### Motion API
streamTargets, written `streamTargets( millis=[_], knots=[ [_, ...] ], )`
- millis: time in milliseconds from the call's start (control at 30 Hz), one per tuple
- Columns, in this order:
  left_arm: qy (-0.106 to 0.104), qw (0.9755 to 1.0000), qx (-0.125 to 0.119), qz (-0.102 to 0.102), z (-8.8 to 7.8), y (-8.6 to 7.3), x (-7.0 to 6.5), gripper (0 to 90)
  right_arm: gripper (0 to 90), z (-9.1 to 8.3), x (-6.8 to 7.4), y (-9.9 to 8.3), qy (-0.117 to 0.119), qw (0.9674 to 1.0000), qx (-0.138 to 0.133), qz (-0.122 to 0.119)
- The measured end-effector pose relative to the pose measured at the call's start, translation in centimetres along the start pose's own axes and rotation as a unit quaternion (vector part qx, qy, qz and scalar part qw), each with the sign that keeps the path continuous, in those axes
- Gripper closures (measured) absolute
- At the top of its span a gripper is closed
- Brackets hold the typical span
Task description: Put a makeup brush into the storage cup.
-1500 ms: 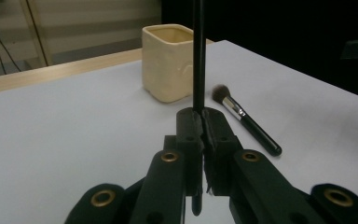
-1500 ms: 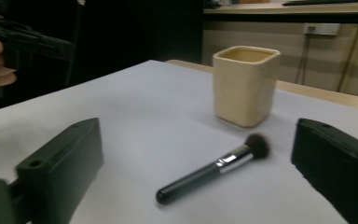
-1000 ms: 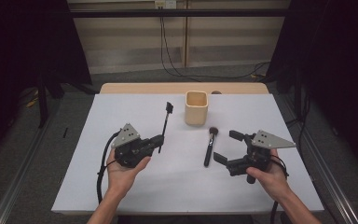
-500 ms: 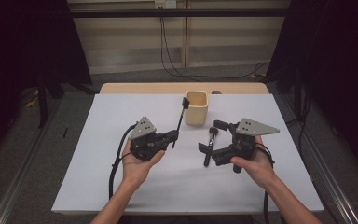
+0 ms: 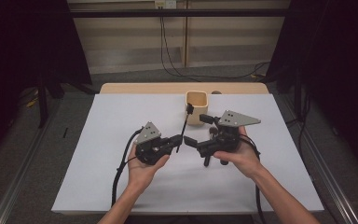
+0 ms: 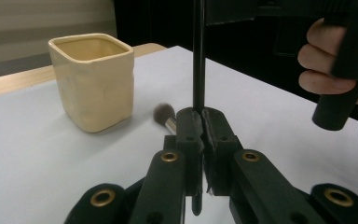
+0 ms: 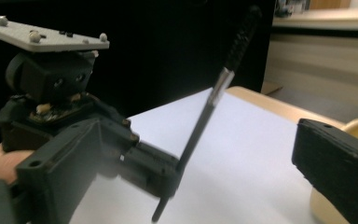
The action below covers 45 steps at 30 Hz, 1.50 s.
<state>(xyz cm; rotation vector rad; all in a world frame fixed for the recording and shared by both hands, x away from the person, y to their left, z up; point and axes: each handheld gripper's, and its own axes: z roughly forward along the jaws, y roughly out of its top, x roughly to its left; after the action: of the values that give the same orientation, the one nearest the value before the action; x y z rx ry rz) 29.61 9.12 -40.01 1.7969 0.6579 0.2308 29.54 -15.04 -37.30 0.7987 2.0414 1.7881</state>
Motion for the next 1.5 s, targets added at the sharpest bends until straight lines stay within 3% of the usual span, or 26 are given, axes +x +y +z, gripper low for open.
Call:
streamTargets(
  millis=[267,333,467,533,800,933,1200,1500],
  knots=[
    [-0.001,1.0000,-0.001,0.001,0.0,-0.1,-0.1,86.2,3.5,1.4,-0.6,-0.4,0.001,0.9999,0.014,0.003],
    [-0.003,1.0000,0.004,0.003,0.1,-0.1,-0.1,86.2,5.5,1.5,-0.7,-0.5,0.004,0.9998,0.015,0.014],
    [-0.007,0.9999,0.009,0.008,0.4,-0.3,-0.4,86.2,15.1,1.7,-0.5,-0.9,-0.003,0.9998,0.015,0.012],
    [-0.009,0.9999,0.009,0.010,0.5,-0.3,-0.4,86.2,23.9,1.7,-0.5,-0.9,-0.004,0.9998,0.013,0.015],
    [-0.014,0.9997,0.021,0.009,0.9,-0.6,-0.4,86.2,53.8,1.0,-1.4,-0.7,0.006,0.9993,0.003,0.036],
    [-0.015,0.9997,0.020,0.007,1.0,-0.7,-0.3,86.2,63.9,0.9,-1.5,-0.7,0.008,0.9991,0.009,0.041],
    [-0.016,0.9996,0.022,0.011,1.1,-0.8,-0.3,86.2,80.1,0.7,-1.6,-0.6,0.014,0.9985,0.011,0.052],
    [-0.007,0.9994,0.026,0.020,1.4,-1.0,-0.5,86.1,84.3,0.7,-1.7,-0.6,0.032,0.9974,0.015,0.063]
  ],
)
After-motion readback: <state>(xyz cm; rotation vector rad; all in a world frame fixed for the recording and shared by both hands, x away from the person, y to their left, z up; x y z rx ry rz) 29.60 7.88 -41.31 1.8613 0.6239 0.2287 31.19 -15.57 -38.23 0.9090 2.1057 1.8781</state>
